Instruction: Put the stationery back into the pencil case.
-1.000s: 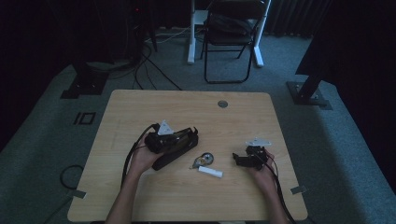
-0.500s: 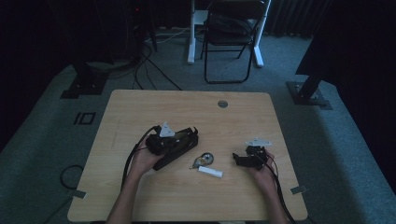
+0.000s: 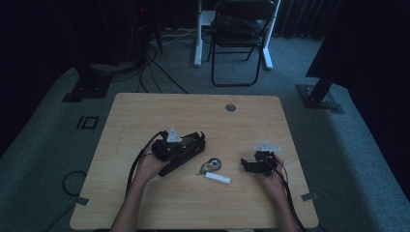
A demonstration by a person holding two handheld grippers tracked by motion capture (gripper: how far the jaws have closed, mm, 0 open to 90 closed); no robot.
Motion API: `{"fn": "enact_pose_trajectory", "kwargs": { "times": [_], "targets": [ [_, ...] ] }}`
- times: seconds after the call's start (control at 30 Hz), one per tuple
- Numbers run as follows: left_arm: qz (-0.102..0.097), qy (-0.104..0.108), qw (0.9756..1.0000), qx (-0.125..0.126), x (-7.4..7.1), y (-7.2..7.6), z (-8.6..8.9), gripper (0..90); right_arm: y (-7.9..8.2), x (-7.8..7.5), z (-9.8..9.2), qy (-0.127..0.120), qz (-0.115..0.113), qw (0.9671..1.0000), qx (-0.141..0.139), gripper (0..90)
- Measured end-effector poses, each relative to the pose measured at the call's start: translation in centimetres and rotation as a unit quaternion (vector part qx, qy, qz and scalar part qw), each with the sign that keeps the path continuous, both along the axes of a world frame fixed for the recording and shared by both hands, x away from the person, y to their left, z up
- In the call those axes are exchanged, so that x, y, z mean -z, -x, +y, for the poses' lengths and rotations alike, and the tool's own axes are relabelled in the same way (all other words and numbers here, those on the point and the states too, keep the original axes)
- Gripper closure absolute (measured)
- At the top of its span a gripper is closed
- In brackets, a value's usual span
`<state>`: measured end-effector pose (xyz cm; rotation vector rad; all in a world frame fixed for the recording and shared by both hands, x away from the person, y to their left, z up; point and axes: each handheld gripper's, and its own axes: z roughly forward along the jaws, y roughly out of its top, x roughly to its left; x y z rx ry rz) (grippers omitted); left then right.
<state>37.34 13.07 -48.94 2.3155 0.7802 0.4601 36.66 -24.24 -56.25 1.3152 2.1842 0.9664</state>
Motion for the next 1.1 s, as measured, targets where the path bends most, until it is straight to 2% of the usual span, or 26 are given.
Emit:
{"fn": "enact_pose_trajectory", "kwargs": {
  "times": [0.37, 0.57, 0.6, 0.73, 1.1],
  "targets": [
    [-0.004, 0.001, 1.0000, 0.001, -0.2, 0.2, 0.1, 72.9, 0.0, 0.0, 0.0, 0.000, 0.000, 1.0000, 0.000, 15.7],
    [-0.015, 0.013, 0.9998, 0.006, -0.9, 0.5, 0.1, 69.2, 0.0, 0.0, 0.0, 0.000, 0.000, 1.0000, -0.001, 15.6],
    [-0.022, 0.022, 0.9995, 0.007, -1.1, 0.7, 0.2, 68.3, 0.0, 0.0, 0.0, 0.000, 0.000, 1.0000, -0.001, 15.6],
    [-0.032, 0.034, 0.9989, 0.009, -1.4, 1.0, 0.1, 65.8, 0.0, 0.0, 0.0, 0.000, 0.000, 1.0000, 0.000, 15.7],
    [-0.046, 0.054, 0.9969, 0.035, -2.1, 1.9, -0.8, 63.3, 0.0, 0.0, 0.0, 0.000, 0.000, 1.0000, 0.000, 15.7]
  ]
}}
